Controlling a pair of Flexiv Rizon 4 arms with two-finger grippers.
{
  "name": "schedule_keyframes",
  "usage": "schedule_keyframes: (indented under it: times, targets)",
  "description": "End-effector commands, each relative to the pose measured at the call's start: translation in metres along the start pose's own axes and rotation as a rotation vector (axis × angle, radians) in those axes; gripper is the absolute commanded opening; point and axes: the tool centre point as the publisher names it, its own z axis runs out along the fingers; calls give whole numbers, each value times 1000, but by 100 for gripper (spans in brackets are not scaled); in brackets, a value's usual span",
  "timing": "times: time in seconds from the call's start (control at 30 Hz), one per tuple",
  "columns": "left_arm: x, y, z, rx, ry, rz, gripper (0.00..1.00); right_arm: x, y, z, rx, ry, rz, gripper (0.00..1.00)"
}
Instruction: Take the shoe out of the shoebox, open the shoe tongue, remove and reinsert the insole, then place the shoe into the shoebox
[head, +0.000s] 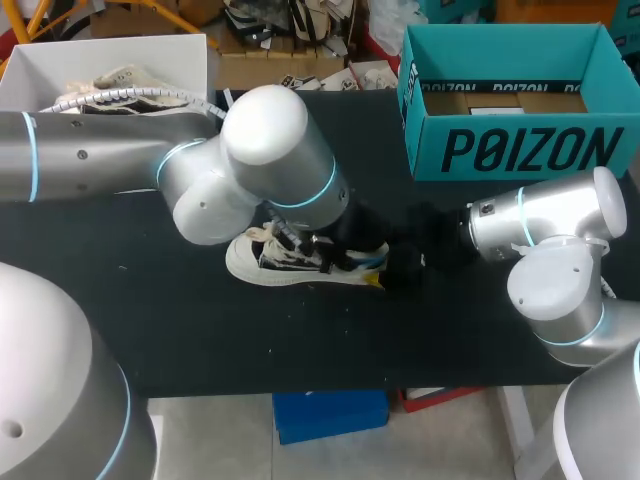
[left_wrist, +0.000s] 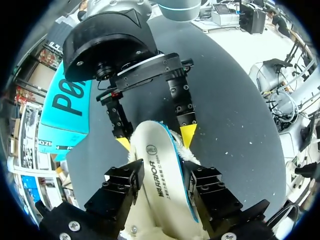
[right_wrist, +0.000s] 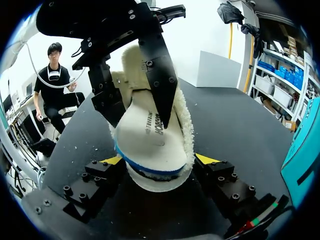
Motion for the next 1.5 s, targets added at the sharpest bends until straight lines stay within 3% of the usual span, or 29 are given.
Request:
schedule_keyframes:
  times: [0.03, 0.13, 0.2, 0.23, 0.27, 0.3, 0.43, 0.6, 0.87, 1.2, 1.4, 1.5]
  targets:
    - [-4, -5, 8, -1, -4, 5, 47, -2, -2, 2, 3, -1, 2, 0]
    - [-5, -7, 8, -2, -8, 9, 46, -2, -2, 2, 3, -1, 2, 0]
    - [-6, -7, 8, -1, -10, 10, 38, -2, -2, 2, 3, -1, 2, 0]
    - [-6, -7, 8, -1, -10, 11, 28, -2, -2, 2, 3, -1, 2, 0]
    - [-5, -7, 8, -1, -9, 11, 8, -2, -2, 2, 3, -1, 2, 0]
    - [-5, -7, 8, 0, -7, 12, 0, -2, -2, 2, 3, -1, 2, 0]
    - [-2, -5, 4, 9, 15, 4, 0, -2, -2, 2, 3, -1, 2, 0]
    - [5, -5, -18, 79, 54, -3, 0, -2, -2, 2, 3, -1, 2, 0]
    - [10, -12, -64, 244, 107, -5, 0, -2, -2, 2, 3, -1, 2, 0]
    - [4, -37, -129, 460, 102, -19, 0, -2, -2, 2, 3, -1, 2, 0]
    - [3, -59, -161, 611, 165, -25, 0, -2, -2, 2, 3, -1, 2, 0]
    - [7, -72, -178, 640, 171, -39, 0, -2, -2, 2, 3, -1, 2, 0]
